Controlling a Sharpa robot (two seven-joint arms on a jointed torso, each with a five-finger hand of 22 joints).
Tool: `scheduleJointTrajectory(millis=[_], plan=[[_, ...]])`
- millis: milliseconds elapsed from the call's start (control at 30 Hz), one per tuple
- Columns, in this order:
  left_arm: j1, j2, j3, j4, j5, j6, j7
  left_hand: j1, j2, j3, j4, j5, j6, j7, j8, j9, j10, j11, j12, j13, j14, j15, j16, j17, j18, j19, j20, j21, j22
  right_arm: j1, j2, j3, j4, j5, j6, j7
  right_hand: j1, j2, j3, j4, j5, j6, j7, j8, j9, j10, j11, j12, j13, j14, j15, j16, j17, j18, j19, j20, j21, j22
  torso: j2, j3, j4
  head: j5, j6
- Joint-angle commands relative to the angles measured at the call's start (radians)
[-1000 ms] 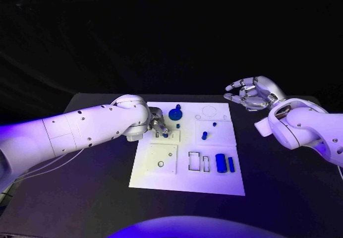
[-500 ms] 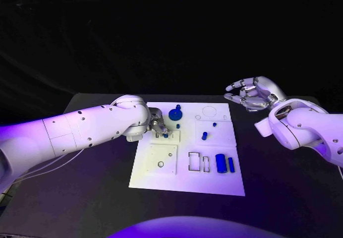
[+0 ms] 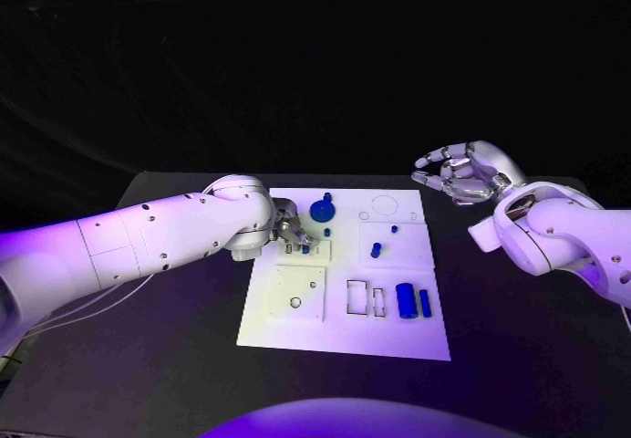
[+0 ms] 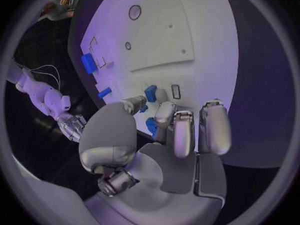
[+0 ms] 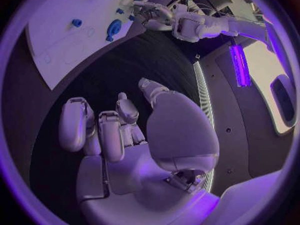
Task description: Assemble the parts on the task board
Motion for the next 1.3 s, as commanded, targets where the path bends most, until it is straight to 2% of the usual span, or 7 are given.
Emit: scheduleJointTrajectory(millis=[33, 200, 367, 767, 933, 1033, 1300], plan=[[-0.003, 0.0, -0.001, 0.005, 0.017, 0.002, 0.0, -0.013, 0.0, -0.008, -0.002, -0.004, 0.006, -0.002, -0.002, 0.001, 0.004, -0.005, 0.006, -0.001, 0.106, -0.008, 0.003, 0.264, -0.008, 0.005, -0.005, 0.004, -0.002, -0.002, 0.001, 0.0, -0.001, -0.002, 0.011, 0.012, -0.01, -0.001, 0.002, 0.007, -0.003, -0.004, -0.004, 0.004, -0.001, -0.006, 0.002, -0.004, 0.0, 0.053, -0.006, -0.004, 0.061, 0.015, -0.006, -0.002, -0.005, 0.03, 0.001, 0.0, -0.0008, -0.001, 0.0], [-0.003, -0.006, 0.005, 0.016, 0.023, -0.007, 0.001, -0.013, 0.0, -0.008, -0.002, -0.004, 0.006, -0.002, -0.002, 0.001, 0.004, -0.005, 0.005, -0.002, 0.106, -0.007, 0.003, 0.264, -0.008, 0.005, -0.005, 0.004, -0.002, -0.003, 0.001, 0.0, -0.002, -0.002, 0.011, 0.012, -0.01, -0.001, 0.002, 0.007, -0.003, -0.004, -0.004, 0.004, -0.001, -0.006, 0.002, -0.004, 0.0, 0.053, -0.006, -0.004, 0.061, 0.015, -0.006, -0.002, -0.005, 0.03, 0.0, 0.0007, -0.0005, -0.002, -0.001], [-0.003, -0.017, 0.02, 0.034, 0.025, -0.011, 0.002, -0.013, 0.0, -0.009, -0.003, -0.003, 0.006, -0.002, -0.002, 0.001, 0.004, -0.005, 0.006, -0.001, 0.106, -0.007, 0.003, 0.264, -0.007, 0.004, -0.005, 0.003, -0.003, -0.004, 0.001, 0.0, -0.003, -0.002, 0.01, 0.012, -0.01, -0.001, 0.002, 0.007, -0.003, -0.004, -0.004, 0.004, -0.001, -0.006, 0.002, -0.004, 0.0, 0.053, -0.006, -0.004, 0.061, 0.015, -0.006, -0.002, -0.005, 0.03, -0.001, 0.002, 0.0007, -0.002, -0.001], [0.013, -0.055, 0.084, 0.083, 0.026, 0.017, -0.005, 0.019, 0.0, -0.029, -0.005, 0.005, -0.023, 0.007, -0.021, 0.0, -0.023, 0.001, -0.017, -0.037, 0.106, -0.003, 0.003, 0.264, -0.007, 0.002, -0.005, -0.001, -0.008, -0.005, 0.001, 0.0, -0.007, -0.002, 0.01, 0.011, -0.01, -0.001, 0.002, 0.007, -0.003, -0.004, -0.004, 0.004, -0.001, -0.006, 0.002, -0.004, 0.0, 0.053, -0.006, -0.004, 0.061, 0.015, -0.006, -0.002, -0.005, 0.03, -0.001, 0.0013, 0.0, -0.003, 0.007], [0.038, -0.054, 0.094, 0.032, 0.033, 0.039, -0.001, 0.078, 0.006, -0.065, -0.005, 0.007, -0.104, 0.065, -0.162, -0.093, -0.082, 0.052, -0.052, -0.106, 0.106, 0.04, 0.003, 0.264, -0.003, -0.01, 0.029, -0.016, -0.031, -0.005, 0.0, 0.0, -0.008, -0.002, 0.01, 0.01, -0.012, -0.001, 0.0, 0.01, -0.002, -0.005, -0.004, 0.005, -0.002, -0.005, 0.002, -0.002, 0.001, 0.053, -0.006, -0.004, 0.061, 0.015, -0.005, -0.002, -0.004, 0.031, -0.001, 0.0018, 0.0011, -0.003, 0.011], [0.047, -0.04, 0.096, -0.024, 0.033, 0.029, 0.013, 0.101, 0.007, -0.076, -0.005, 0.009, -0.129, 0.082, -0.205, -0.127, -0.092, 0.066, -0.056, -0.118, 0.106, 0.052, 0.003, 0.264, -0.002, -0.013, 0.04, -0.019, -0.037, -0.005, 0.001, 0.0, -0.009, -0.002, 0.011, 0.009, -0.012, -0.001, 0.0, 0.01, -0.002, -0.005, -0.004, 0.005, -0.002, -0.005, 0.002, -0.002, 0.001, 0.053, -0.006, -0.004, 0.061, 0.015, -0.005, -0.002, -0.004, 0.031, 0.001, 0.001, 0.0014, -0.005, 0.015], [0.061, -0.003, 0.097, -0.141, 0.027, 0.014, 0.043, 0.113, 0.005, -0.083, -0.005, 0.009, -0.129, 0.086, -0.214, -0.138, -0.093, 0.071, -0.054, -0.119, 0.106, 0.057, 0.003, 0.264, -0.002, -0.012, 0.045, -0.018, -0.034, -0.005, 0.002, 0.0, -0.009, -0.002, 0.011, 0.009, -0.012, -0.001, 0.0, 0.01, -0.002, -0.005, -0.004, 0.005, -0.002, -0.005, 0.002, -0.002, 0.001, 0.053, -0.006, -0.004, 0.061, 0.015, -0.005, -0.002, -0.004, 0.031, 0.003, -0.0005, -0.0014, -0.005, 0.017]])
